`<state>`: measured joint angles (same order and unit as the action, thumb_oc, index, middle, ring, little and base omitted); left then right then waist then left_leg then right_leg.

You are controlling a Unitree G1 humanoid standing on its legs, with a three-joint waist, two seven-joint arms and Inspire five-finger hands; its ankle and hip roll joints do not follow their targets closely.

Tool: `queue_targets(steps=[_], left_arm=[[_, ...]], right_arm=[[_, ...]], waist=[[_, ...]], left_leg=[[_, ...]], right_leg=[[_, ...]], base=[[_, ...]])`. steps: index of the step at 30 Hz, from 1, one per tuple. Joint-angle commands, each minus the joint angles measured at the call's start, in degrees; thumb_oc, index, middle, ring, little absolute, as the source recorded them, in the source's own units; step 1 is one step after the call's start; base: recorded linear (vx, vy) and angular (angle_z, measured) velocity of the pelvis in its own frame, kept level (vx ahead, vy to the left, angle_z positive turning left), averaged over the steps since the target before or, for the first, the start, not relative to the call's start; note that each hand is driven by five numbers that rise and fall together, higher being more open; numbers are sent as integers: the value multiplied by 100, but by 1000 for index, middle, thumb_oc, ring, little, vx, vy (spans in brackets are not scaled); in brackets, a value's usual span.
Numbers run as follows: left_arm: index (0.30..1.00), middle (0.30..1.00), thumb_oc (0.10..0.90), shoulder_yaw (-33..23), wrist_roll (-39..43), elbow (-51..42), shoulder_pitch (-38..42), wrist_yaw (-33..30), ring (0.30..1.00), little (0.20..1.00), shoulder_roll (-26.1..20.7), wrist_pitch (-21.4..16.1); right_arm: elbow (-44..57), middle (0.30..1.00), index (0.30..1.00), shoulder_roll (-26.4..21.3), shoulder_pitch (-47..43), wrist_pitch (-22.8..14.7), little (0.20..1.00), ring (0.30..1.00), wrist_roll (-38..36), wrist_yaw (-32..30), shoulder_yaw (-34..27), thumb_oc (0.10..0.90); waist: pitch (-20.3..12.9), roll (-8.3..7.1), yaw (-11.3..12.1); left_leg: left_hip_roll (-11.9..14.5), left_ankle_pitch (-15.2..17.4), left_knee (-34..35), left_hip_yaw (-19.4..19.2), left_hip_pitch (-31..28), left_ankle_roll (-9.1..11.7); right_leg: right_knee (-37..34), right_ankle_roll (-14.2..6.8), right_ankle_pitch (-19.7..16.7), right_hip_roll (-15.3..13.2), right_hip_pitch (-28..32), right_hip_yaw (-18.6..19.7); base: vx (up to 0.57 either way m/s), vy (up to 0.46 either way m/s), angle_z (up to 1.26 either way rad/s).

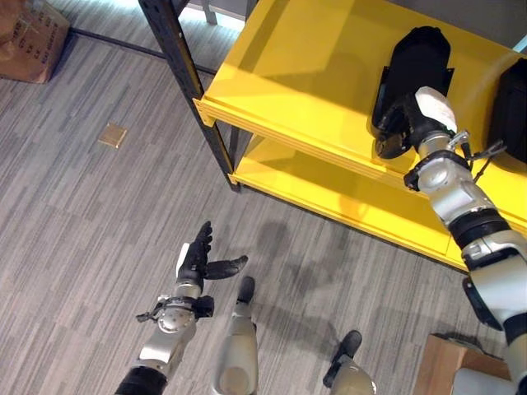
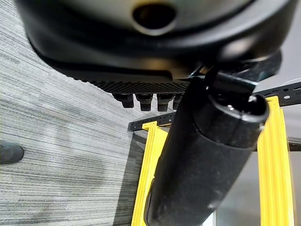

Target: Move parts from the plastic box to the shelf.

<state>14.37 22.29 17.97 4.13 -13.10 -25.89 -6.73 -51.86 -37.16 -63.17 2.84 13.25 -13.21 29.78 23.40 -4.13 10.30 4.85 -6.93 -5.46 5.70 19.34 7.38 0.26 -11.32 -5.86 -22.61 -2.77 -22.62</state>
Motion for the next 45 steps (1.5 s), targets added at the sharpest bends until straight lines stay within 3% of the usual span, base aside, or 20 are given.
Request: queue_targets(steps=[1,26,28,29,36,45], left_arm=[[1000,1000,900,-155,100,-364,139,-49,1000,1000,-112,-564],[1000,1000,900,-87,157,-373,121,-37,1000,1000,-103,-556],[1000,1000,900,-99,172,-376,117,-33,1000,1000,-95,-561],[1000,1000,900,-98,179,-375,117,-31,1000,1000,-99,-559],[1000,1000,900,-135,177,-364,88,-59,1000,1000,-127,-534],[1000,1000,900,-328,69,-394,-7,-168,1000,1000,-154,-469]], right_arm=[[94,300,300,-183,-965,-134,300,300,-46,-290,364,400],[-116,314,314,23,-979,-108,314,314,-236,-371,223,410],[-191,893,893,38,-972,-100,893,893,-310,-431,128,824],[-203,1000,1000,49,-972,-99,1000,1000,-333,-442,111,900],[1,1000,1000,86,-972,-87,1000,1000,-396,-484,64,900],[1343,1000,1000,-19,-889,-73,1000,1000,-252,-651,-135,900]], waist=[[-60,-144,162],[-47,-110,174],[-49,-101,177],[-46,-100,179],[-43,-111,145],[-68,-182,20]], left_leg=[[96,602,540,-342,-804,-398],[88,630,500,-340,-789,-421],[89,621,517,-336,-795,-420],[92,619,518,-335,-797,-421],[93,619,527,-350,-823,-424],[124,641,530,-428,-877,-432]], right_leg=[[267,-90,-823,-104,144,192],[273,-89,-836,-95,132,208],[271,-93,-842,-94,138,204],[272,-93,-846,-92,141,199],[272,-84,-845,-68,135,242],[276,-87,-867,-52,125,317]], base=[[0,0,0],[0,0,0],[0,0,0],[0,0,0],[0,0,0],[0,-1,-1]])
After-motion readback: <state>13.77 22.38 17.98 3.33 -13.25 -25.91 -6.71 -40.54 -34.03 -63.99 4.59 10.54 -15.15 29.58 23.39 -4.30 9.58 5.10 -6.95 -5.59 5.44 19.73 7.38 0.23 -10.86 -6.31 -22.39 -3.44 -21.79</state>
